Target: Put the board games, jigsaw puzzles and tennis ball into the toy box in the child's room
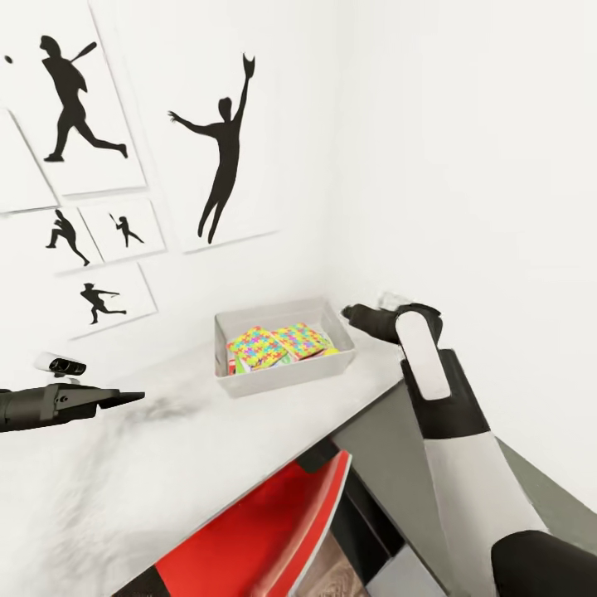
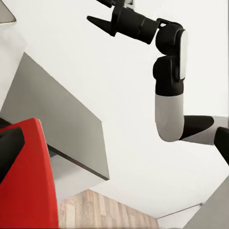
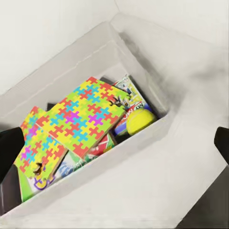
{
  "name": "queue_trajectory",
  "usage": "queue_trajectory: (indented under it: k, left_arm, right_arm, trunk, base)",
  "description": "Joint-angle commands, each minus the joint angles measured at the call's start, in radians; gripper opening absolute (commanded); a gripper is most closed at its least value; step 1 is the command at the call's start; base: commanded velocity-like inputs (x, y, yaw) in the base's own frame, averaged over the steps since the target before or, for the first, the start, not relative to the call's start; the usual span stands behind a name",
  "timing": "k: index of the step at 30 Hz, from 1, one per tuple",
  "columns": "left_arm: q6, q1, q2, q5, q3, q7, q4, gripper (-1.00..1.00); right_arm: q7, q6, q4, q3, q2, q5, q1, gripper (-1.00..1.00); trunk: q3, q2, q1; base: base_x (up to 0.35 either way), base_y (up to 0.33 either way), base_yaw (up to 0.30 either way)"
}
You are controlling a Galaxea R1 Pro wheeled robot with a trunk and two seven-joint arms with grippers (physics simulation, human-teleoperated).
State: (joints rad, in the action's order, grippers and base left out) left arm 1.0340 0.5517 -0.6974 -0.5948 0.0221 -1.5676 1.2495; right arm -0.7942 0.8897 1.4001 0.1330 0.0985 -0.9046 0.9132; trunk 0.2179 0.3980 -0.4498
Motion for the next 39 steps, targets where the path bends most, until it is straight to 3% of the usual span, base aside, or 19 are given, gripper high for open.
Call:
queue_trajectory:
  k: [1, 5, 8, 10, 14, 20, 30, 39]
  left_arm:
    - [0.011, 0.001, -0.001, 0.0, -0.001, -0.003, 0.0, 1.0]
    - [0.011, 0.001, -0.001, 0.0, -0.001, -0.003, 0.0, 1.0]
    - [0.011, 0.001, -0.001, 0.0, 0.0, -0.003, -0.003, 1.0]
    - [0.011, 0.001, -0.001, 0.0, 0.0, -0.003, -0.003, 1.0]
    - [0.011, 0.001, -0.001, 0.0, 0.0, -0.003, -0.004, 1.0]
    - [0.011, 0.001, -0.001, 0.0, -0.002, -0.003, -0.004, 1.0]
    - [0.011, 0.0, 0.001, 0.0, -0.004, -0.003, -0.005, 1.0]
    - [0.011, -0.001, 0.0, 0.001, -0.003, -0.003, -0.011, 1.0]
  right_arm:
    - [0.006, 0.006, 0.014, -0.01, -0.001, -0.016, -0.02, 1.0]
    - [0.13, 0.014, 0.082, -0.066, -0.02, -0.036, -0.156, 1.0]
    - [0.312, -0.007, 0.127, -0.115, -0.042, -0.04, -0.3, 1.0]
    - [0.381, -0.038, 0.133, -0.128, -0.045, -0.038, -0.35, 1.0]
    - [0.608, -0.187, 0.144, -0.145, -0.053, -0.031, -0.513, 1.0]
    - [0.859, -0.266, 0.141, -0.144, -0.077, -0.024, -0.648, 1.0]
    - [0.987, -0.298, 0.145, -0.141, -0.119, 0.0, -0.673, 1.0]
    - [1.004, -0.3, 0.145, -0.139, -0.123, 0.001, -0.674, 1.0]
  trunk:
    - [0.0, 0.002, 0.0]
    - [-0.006, 0.002, 0.0]
    - [-0.011, 0.002, 0.0]
    - [-0.014, 0.002, 0.0]
    - [-0.02, 0.002, 0.0]
    - [-0.03, 0.002, 0.0]
    - [-0.045, 0.002, 0.0]
    - [-0.06, 0.002, 0.0]
  base:
    - [-0.244, 0.0, -0.112]
    - [-0.246, 0.0, -0.112]
    - [-0.249, 0.0, -0.112]
    - [-0.25, 0.0, -0.111]
    - [-0.154, 0.0, -0.103]
    - [-0.032, 0.0, -0.092]
    - [-0.002, 0.0, -0.072]
    - [0.0, 0.0, -0.055]
